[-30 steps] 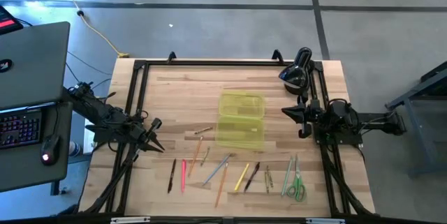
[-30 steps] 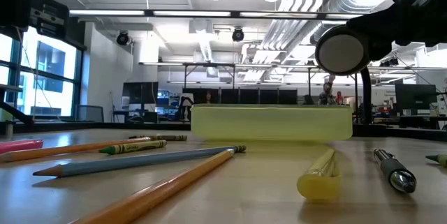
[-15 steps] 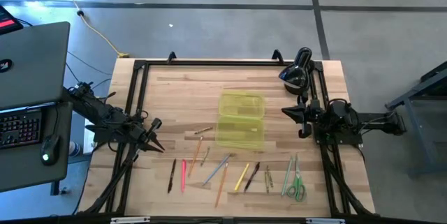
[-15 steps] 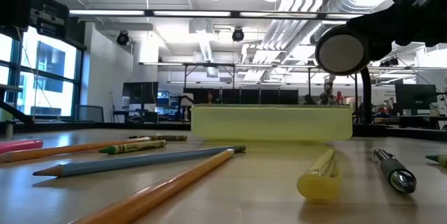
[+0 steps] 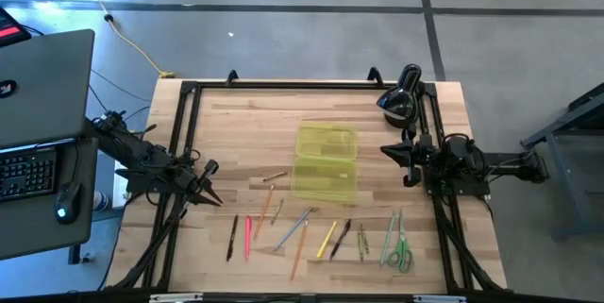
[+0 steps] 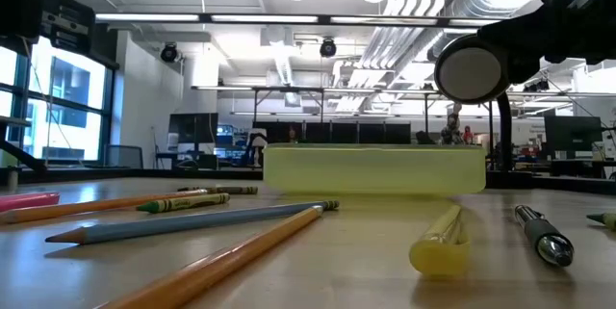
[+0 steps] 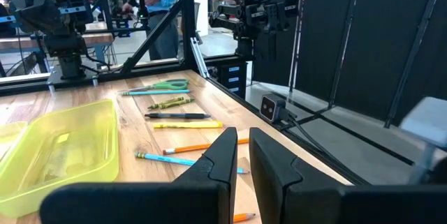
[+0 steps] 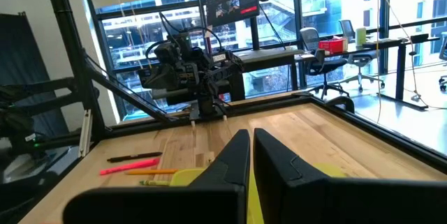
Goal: Pick & place school supplies into a supply box
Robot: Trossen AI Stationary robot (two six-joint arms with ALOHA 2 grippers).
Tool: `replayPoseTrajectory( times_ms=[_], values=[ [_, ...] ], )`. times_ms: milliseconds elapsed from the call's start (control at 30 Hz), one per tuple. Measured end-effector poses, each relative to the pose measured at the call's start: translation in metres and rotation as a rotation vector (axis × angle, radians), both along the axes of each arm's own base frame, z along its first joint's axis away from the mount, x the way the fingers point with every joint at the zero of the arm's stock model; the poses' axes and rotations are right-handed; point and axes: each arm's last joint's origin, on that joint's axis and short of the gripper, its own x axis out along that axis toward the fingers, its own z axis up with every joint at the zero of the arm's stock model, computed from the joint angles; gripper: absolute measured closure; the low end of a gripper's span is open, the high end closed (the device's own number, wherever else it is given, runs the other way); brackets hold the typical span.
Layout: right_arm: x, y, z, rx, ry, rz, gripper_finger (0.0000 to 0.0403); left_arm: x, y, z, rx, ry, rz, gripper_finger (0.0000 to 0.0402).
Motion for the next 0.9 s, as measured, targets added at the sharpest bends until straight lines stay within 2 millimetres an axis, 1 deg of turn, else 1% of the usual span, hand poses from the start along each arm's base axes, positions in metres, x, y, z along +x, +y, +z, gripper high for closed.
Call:
replayPoseTrajectory(
  times_ms=[633, 833, 900],
  values=[
    [0.0000, 0.0000, 0.0000, 0.000, 0.000, 0.000, 0.0402, 0.0000, 0.0001, 0.0009, -0.001, -0.009, 0.004, 0.0330],
    [0.0000, 0.0000, -0.0001, 0.000, 0.000, 0.001, 0.0402, 0.0012, 0.0024, 0.0016, -0.001, -0.017, 0.094, 0.0330],
    [0.0000, 0.0000, 0.0000, 0.000, 0.000, 0.000, 0.0402, 0.0015, 0.0032, 0.0017, -0.032, -0.003, 0.123, 0.0330]
  ],
)
